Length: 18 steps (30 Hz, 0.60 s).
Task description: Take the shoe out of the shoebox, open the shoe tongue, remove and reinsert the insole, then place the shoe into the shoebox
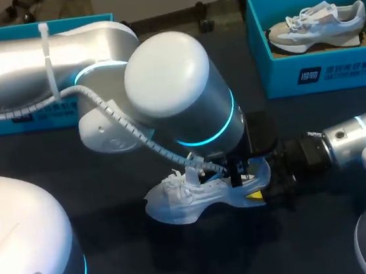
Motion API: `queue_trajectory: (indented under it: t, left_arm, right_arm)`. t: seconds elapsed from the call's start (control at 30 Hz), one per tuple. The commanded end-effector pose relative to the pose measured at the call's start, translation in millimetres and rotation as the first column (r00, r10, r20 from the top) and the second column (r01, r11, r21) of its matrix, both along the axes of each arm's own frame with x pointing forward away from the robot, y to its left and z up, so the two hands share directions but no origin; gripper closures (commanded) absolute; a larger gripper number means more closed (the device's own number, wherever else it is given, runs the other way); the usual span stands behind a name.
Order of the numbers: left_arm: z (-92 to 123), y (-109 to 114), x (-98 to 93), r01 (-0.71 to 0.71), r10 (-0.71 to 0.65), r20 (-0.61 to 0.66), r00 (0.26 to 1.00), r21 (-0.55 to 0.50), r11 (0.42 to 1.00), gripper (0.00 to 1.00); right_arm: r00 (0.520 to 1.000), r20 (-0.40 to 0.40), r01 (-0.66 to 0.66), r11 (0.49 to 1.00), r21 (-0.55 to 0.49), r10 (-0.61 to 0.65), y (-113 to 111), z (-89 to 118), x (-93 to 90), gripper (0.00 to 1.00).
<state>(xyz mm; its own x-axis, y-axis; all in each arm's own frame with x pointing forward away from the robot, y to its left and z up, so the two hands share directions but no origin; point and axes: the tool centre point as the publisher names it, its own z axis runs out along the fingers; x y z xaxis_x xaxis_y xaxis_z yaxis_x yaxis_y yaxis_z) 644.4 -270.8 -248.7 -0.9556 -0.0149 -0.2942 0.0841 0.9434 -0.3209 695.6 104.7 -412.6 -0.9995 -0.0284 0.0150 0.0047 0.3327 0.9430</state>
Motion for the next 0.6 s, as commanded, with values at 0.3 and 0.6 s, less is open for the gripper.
queue_trajectory:
  t: [0.3, 0.6]
  left_arm:
    - [39, 17, 0.9, 0.062, -0.064, -0.023, 0.998, -0.057, 0.996, 1.00]
    - [37, 16, 24.0, 0.031, -0.034, -0.056, 0.998, -0.061, 0.998, 0.69]
  right_arm:
    - [1.000, 0.001, 0.002, 1.000, -0.003, -0.002, 1, 1, -0.8, 1.00]
    - [1.000, 0.001, 0.002, 1.000, -0.003, -0.002, 1, 1, -0.8, 1.00]
